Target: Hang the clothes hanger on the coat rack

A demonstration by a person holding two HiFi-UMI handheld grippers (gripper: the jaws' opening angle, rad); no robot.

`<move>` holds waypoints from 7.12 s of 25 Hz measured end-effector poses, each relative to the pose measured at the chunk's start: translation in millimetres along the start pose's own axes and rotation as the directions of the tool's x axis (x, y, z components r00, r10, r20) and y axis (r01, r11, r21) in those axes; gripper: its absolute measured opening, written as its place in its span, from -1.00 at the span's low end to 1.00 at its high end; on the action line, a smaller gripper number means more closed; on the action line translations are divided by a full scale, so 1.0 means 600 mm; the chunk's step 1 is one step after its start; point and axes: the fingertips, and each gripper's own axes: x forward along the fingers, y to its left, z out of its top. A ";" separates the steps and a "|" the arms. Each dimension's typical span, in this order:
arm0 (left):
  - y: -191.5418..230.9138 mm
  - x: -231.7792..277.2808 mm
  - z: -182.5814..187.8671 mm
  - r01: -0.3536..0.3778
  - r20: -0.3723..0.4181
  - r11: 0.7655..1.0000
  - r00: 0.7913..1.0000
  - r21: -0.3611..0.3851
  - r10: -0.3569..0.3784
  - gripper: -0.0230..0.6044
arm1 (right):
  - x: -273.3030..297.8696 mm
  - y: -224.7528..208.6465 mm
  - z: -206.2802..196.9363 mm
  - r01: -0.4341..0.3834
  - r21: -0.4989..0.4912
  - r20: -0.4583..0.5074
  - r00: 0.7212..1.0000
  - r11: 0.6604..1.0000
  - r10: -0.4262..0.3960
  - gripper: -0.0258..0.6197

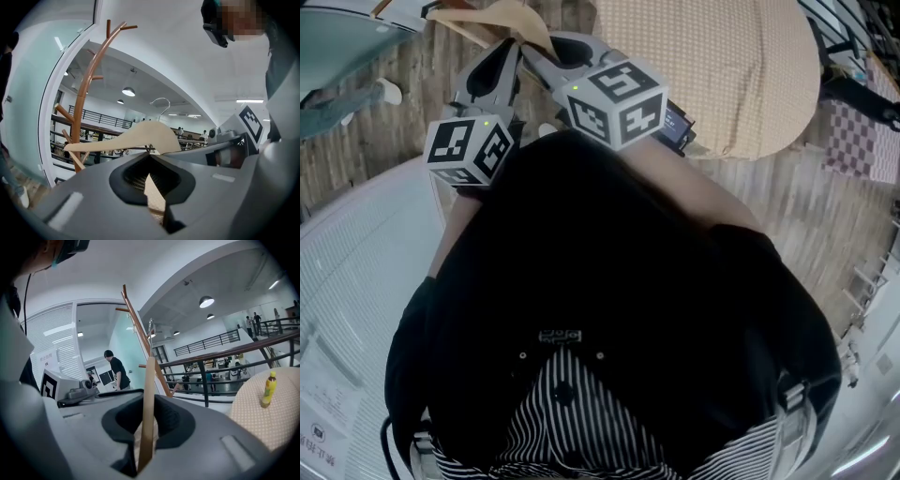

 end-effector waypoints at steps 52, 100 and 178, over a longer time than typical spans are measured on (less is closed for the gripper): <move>0.383 0.032 0.044 -0.334 0.060 0.932 0.937 -0.139 0.345 -0.96 | 0.377 0.026 0.070 -0.351 -0.117 -0.221 0.921 0.929 0.320 -0.74; 0.536 0.135 -0.023 -0.400 -0.016 0.899 0.915 -0.178 0.403 -0.96 | 0.541 -0.066 0.018 -0.437 -0.084 -0.392 0.841 0.896 0.373 -0.73; 0.154 -0.016 -0.070 0.050 -0.045 0.993 0.997 -0.102 -0.055 -0.92 | 0.155 0.031 -0.077 -0.078 0.003 -0.162 0.984 0.997 0.078 -0.92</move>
